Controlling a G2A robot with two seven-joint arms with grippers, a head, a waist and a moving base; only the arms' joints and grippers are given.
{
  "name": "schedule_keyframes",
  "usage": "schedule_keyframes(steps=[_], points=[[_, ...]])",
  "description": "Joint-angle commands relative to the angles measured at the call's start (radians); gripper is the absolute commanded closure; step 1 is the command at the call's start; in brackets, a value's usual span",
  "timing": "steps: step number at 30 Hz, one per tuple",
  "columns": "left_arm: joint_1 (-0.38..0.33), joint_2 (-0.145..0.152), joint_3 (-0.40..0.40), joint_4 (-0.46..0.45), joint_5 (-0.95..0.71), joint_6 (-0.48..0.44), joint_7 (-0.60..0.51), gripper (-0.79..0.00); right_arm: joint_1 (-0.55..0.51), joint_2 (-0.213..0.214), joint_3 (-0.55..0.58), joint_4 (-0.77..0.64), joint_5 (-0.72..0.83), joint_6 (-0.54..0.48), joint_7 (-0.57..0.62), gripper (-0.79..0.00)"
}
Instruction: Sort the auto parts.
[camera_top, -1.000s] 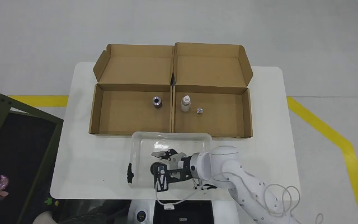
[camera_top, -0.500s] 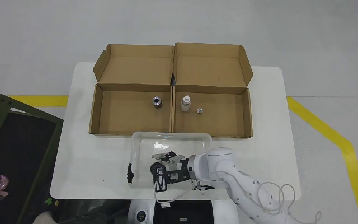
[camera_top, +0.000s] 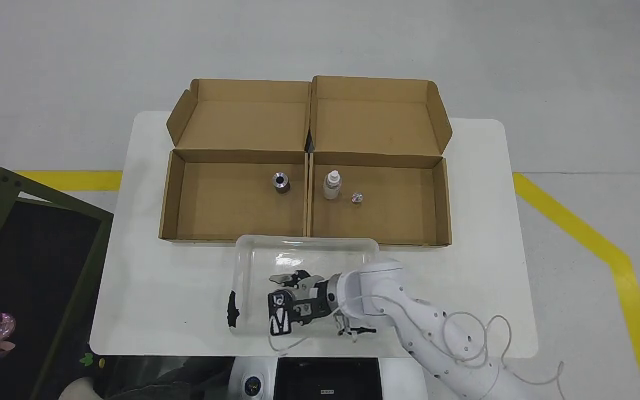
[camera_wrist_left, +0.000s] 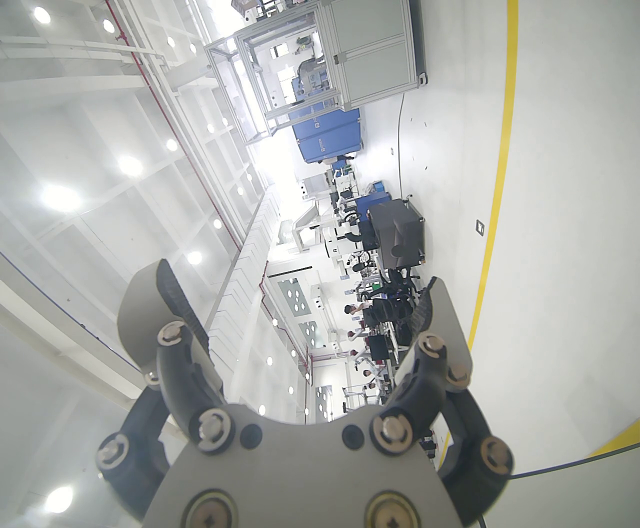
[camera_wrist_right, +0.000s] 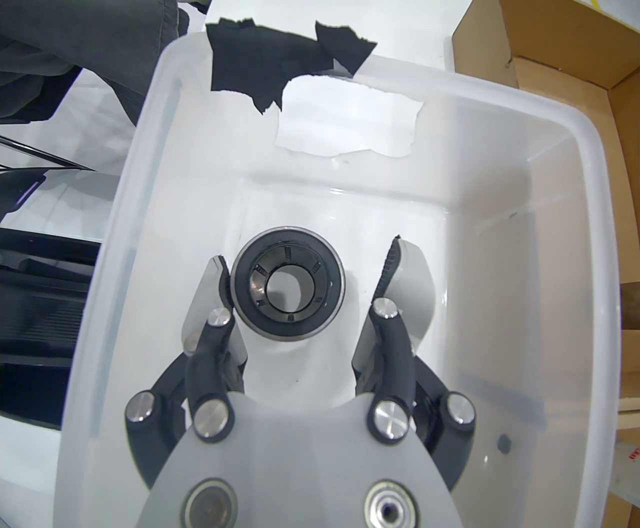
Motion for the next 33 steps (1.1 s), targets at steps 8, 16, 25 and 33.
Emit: schedule_keyframes(steps=[8,16,25,33], points=[[0.000,0.000,0.000,0.000,0.000,0.000,0.000,-0.785,0.033,-0.011,-0.038,0.053,0.018,0.014,-0.032,-0.548],[0.000,0.000,0.000,0.000,0.000,0.000,0.000,-0.785,0.051,-0.013,-0.042,0.075,0.033,0.015,-0.063,-0.268],[0.000,0.000,0.000,0.000,0.000,0.000,0.000,-0.785,0.059,-0.009,-0.035,0.069,0.054,-0.004,-0.093,0.000],[0.000,0.000,0.000,0.000,0.000,0.000,0.000,-0.785,0.050,0.003,-0.007,0.022,0.067,-0.022,-0.109,0.000]])
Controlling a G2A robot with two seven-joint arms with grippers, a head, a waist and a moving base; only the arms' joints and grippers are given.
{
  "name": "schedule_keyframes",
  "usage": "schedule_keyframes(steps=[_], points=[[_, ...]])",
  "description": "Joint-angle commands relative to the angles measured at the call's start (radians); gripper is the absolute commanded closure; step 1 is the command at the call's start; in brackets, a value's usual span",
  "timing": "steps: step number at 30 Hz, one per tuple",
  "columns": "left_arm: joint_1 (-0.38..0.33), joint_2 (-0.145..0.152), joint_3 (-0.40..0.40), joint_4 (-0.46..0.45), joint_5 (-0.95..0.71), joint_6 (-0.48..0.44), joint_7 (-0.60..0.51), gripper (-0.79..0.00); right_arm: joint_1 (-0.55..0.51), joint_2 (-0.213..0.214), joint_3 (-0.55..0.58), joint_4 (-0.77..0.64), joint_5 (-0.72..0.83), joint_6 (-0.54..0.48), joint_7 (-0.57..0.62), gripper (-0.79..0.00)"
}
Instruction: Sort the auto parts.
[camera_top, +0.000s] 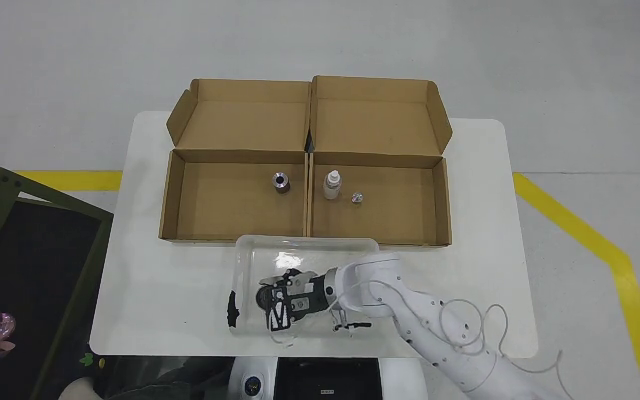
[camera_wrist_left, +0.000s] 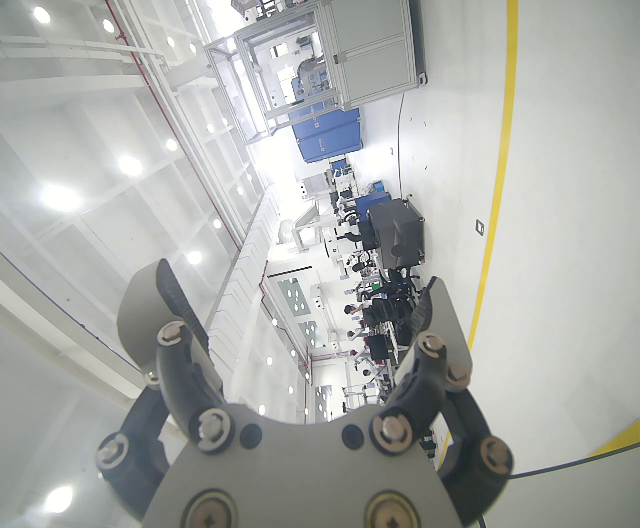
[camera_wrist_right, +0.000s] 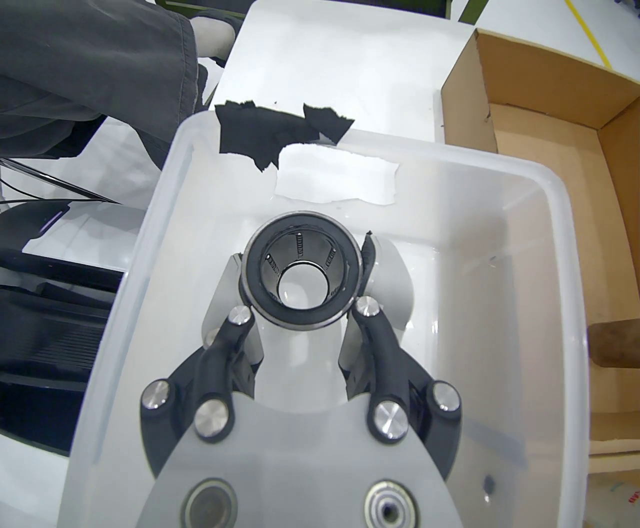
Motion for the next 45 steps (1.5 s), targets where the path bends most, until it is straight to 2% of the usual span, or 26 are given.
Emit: schedule_keyframes(steps=[1,22,45], points=[[0.000,0.000,0.000,0.000,0.000,0.000,0.000,-0.785,-0.003,0.003,0.007,-0.013,0.002,-0.005,-0.003,0.000],[0.000,0.000,0.000,0.000,0.000,0.000,0.000,-0.785,0.024,0.020,0.071,-0.117,0.037,0.002,-0.050,0.000],[0.000,0.000,0.000,0.000,0.000,0.000,0.000,-0.785,0.133,0.012,0.107,-0.113,0.123,0.060,-0.050,0.000]])
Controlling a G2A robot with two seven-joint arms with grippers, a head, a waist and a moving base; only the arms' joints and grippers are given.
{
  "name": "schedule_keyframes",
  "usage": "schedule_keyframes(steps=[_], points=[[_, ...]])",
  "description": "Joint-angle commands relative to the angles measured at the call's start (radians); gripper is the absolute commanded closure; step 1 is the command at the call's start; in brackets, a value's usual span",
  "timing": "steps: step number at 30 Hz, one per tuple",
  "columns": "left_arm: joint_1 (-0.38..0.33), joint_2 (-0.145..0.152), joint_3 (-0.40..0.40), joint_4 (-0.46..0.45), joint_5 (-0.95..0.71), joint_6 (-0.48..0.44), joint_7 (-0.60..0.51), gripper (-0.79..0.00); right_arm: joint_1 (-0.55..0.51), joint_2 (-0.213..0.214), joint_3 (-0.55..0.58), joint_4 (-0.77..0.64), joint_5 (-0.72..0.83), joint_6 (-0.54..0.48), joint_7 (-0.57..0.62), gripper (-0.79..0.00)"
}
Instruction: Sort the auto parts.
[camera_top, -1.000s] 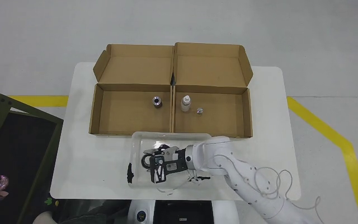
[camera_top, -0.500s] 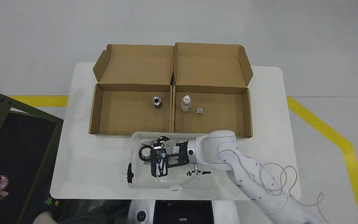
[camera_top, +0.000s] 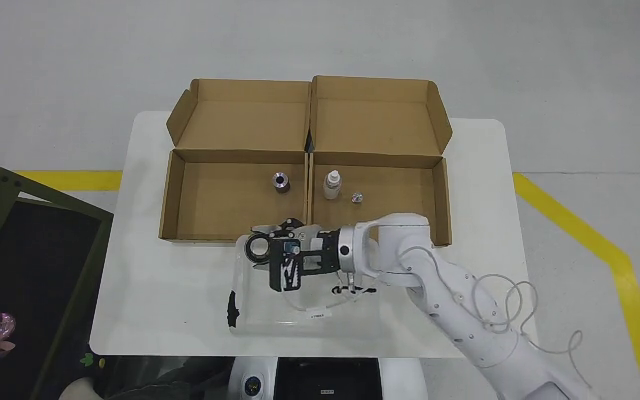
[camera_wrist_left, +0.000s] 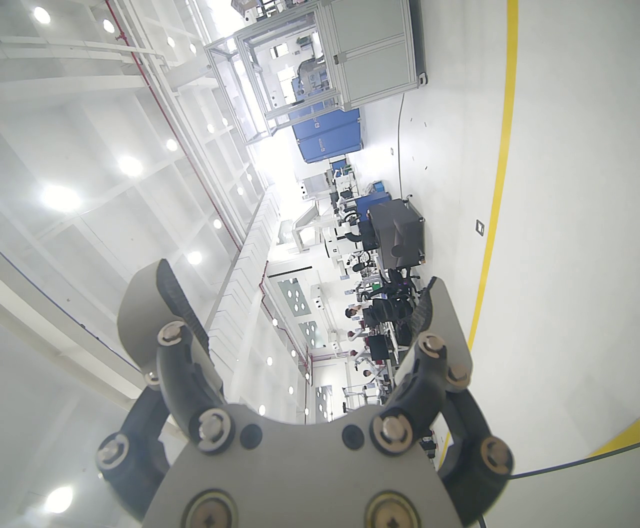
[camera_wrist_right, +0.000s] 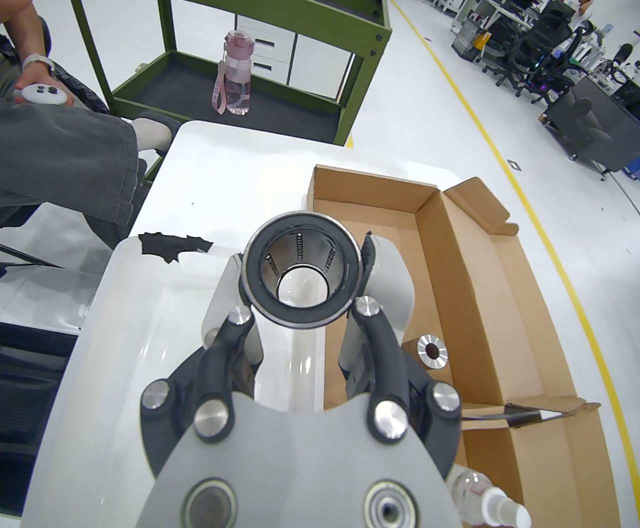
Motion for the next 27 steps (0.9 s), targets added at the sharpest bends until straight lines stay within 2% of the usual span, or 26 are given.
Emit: schedule_keyframes(steps=[1,9,21,27], points=[[0.000,0.000,0.000,0.000,0.000,0.000,0.000,-0.785,0.008,0.000,0.005,0.004,0.009,0.004,-0.001,0.000],[0.000,0.000,0.000,0.000,0.000,0.000,0.000,-0.785,0.052,-0.007,0.013,0.056,0.043,0.038,-0.005,0.000],[0.000,0.000,0.000,0.000,0.000,0.000,0.000,-0.785,0.134,-0.038,-0.048,0.158,0.054,0.123,0.007,0.000],[0.000,0.000,0.000,0.000,0.000,0.000,0.000,-0.785,0.190,-0.058,-0.078,0.254,0.087,0.143,0.024,0.000]])
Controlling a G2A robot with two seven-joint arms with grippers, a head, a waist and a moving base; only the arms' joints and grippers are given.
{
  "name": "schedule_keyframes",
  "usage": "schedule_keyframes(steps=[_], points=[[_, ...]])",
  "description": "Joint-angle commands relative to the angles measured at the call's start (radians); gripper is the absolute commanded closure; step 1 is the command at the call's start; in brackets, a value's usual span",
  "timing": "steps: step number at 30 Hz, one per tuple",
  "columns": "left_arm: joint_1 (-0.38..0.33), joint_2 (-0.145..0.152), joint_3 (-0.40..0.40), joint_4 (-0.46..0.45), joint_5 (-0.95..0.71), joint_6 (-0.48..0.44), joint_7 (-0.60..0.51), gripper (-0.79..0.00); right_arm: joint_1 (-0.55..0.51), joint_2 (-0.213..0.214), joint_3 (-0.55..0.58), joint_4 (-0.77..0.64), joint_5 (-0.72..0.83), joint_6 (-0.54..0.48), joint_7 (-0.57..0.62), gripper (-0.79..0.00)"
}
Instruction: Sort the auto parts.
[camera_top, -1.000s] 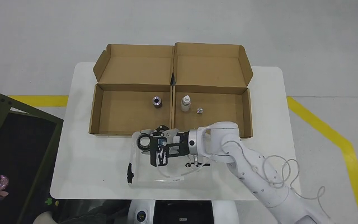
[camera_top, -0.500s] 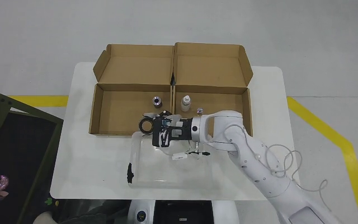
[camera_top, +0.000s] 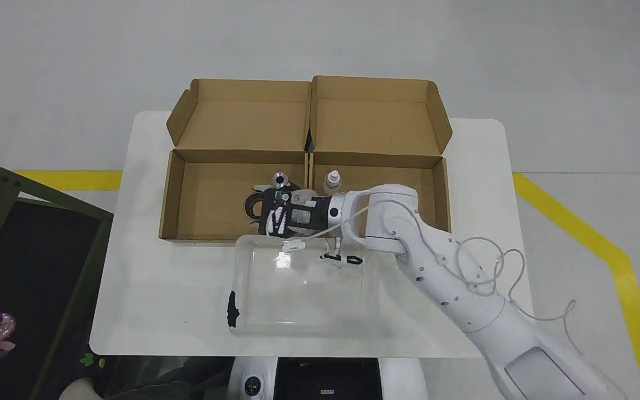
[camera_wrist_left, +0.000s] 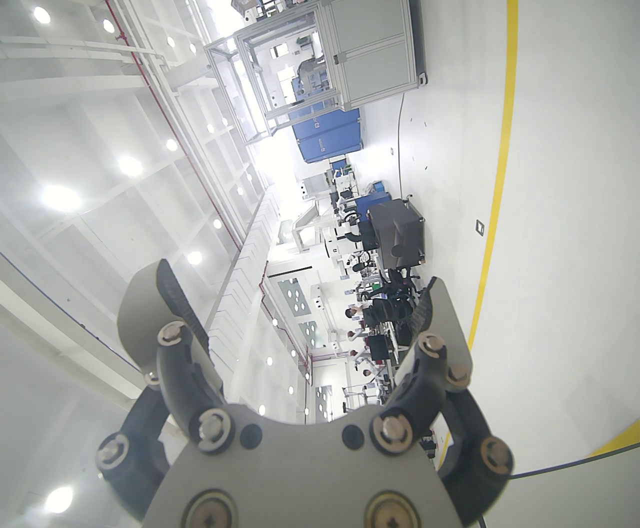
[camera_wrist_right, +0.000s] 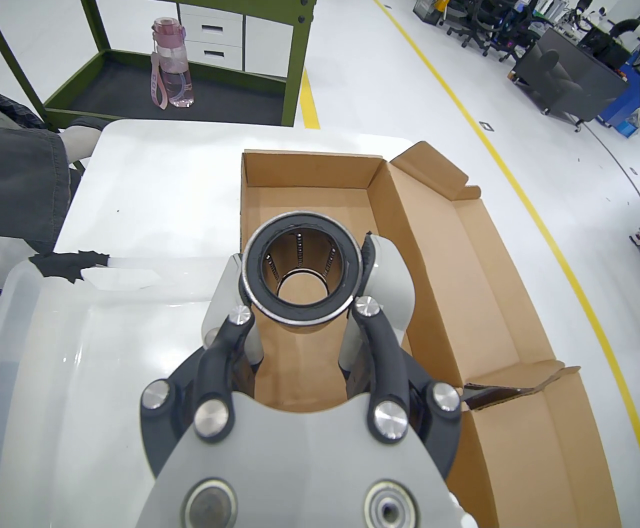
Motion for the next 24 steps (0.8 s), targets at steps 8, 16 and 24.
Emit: schedule_keyframes(steps=[8,16,24], points=[[0.000,0.000,0.000,0.000,0.000,0.000,0.000,-0.785,0.083,-0.034,-0.052,0.155,0.039,0.017,0.026,0.000],[0.000,0.000,0.000,0.000,0.000,0.000,0.000,-0.785,0.134,-0.063,-0.093,0.250,0.039,0.041,0.054,0.000],[0.000,0.000,0.000,0.000,0.000,0.000,0.000,-0.785,0.156,-0.088,-0.132,0.330,0.037,0.037,0.069,0.000]])
